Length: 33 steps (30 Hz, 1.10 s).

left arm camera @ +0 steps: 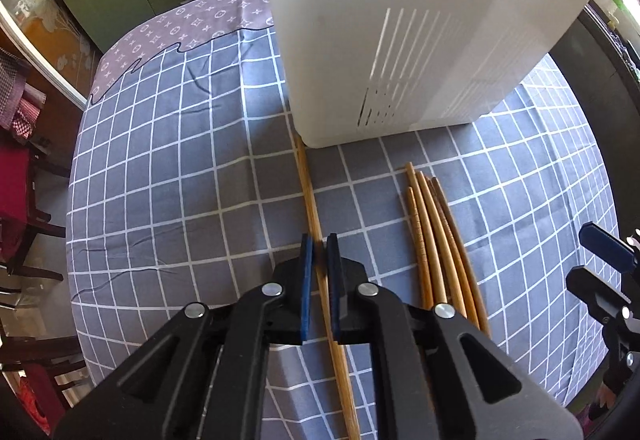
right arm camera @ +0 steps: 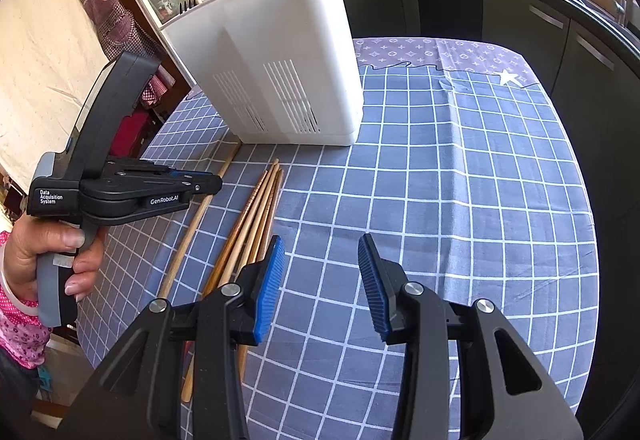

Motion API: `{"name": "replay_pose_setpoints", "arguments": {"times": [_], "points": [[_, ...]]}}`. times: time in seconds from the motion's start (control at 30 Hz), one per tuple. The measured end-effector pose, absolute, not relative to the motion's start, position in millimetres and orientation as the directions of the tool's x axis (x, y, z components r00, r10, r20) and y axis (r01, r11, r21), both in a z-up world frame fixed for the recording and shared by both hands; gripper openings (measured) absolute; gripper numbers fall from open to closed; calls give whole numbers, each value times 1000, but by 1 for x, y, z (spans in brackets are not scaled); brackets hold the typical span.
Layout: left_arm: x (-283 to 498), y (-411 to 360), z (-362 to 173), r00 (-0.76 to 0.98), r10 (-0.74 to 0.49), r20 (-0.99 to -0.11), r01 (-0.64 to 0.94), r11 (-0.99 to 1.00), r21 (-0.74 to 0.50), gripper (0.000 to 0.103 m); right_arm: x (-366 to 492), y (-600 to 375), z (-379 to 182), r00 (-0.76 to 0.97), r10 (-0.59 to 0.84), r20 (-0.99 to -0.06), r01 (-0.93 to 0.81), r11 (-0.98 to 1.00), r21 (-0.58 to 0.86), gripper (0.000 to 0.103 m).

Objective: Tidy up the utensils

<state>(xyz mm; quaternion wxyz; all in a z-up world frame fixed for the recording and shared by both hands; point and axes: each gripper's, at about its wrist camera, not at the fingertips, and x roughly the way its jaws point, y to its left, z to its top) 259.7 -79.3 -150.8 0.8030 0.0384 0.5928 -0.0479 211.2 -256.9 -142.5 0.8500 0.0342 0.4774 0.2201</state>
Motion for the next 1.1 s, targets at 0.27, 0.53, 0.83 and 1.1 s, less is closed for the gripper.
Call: {"name": "replay_pose_setpoints", "arguments": {"times": [0.27,0.53,0.83,1.1], "points": [[227,-58,-116,407,-72,-911,100,994,-34,6,221,-241,-147,383,426,-820,-377,882,283,39],[177,-35,-54,605,-130,-785,112,991,-78,6,245,-200,-162,243,439,-865,-428,849,311,33],[153,-30,-33,679,-153,-718,140,987,-78,6,255,-182,-177,247,324,-913,-413,888,204,24],[150,-29,-33,679,-177,-712,161,983,-91,6,254,-173,-181,262,258,-930,-416,900,133,24]]}}
